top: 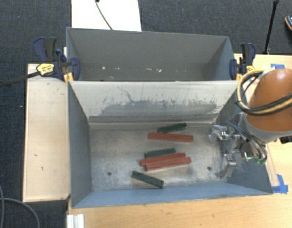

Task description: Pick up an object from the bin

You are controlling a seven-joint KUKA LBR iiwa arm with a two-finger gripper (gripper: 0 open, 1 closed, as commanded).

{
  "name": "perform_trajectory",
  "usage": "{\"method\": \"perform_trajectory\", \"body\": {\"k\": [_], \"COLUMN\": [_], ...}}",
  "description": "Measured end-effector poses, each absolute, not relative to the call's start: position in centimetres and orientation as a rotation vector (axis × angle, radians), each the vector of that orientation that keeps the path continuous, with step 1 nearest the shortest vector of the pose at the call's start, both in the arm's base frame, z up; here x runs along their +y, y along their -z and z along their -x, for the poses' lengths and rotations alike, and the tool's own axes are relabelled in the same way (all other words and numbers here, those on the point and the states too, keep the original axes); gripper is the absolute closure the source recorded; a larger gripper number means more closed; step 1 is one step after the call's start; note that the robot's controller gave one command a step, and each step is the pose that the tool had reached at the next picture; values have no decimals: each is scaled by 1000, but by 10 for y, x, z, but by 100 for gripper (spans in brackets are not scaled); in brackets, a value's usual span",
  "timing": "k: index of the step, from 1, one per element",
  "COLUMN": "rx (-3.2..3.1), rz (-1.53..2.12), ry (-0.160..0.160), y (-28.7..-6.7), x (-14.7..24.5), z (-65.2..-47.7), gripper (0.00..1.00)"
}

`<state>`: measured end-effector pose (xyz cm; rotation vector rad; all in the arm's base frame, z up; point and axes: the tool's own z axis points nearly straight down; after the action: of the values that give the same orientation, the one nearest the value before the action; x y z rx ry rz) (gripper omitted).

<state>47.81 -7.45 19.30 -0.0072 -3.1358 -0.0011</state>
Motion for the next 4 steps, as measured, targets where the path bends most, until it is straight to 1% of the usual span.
{"method": "perform_trajectory", "body": {"k": [1, 2, 3, 4], "rx": [-3141, -3077, -3059, -3063], "rz": [-233, -616, -715, -717], "ry": [-2, 4, 5, 1], "y": [-258, -112, -68, -73], "x": [-76, -18, 20, 18], "z": [-530, -529, -527, -529], "gripper": [0, 0, 0, 100]}}
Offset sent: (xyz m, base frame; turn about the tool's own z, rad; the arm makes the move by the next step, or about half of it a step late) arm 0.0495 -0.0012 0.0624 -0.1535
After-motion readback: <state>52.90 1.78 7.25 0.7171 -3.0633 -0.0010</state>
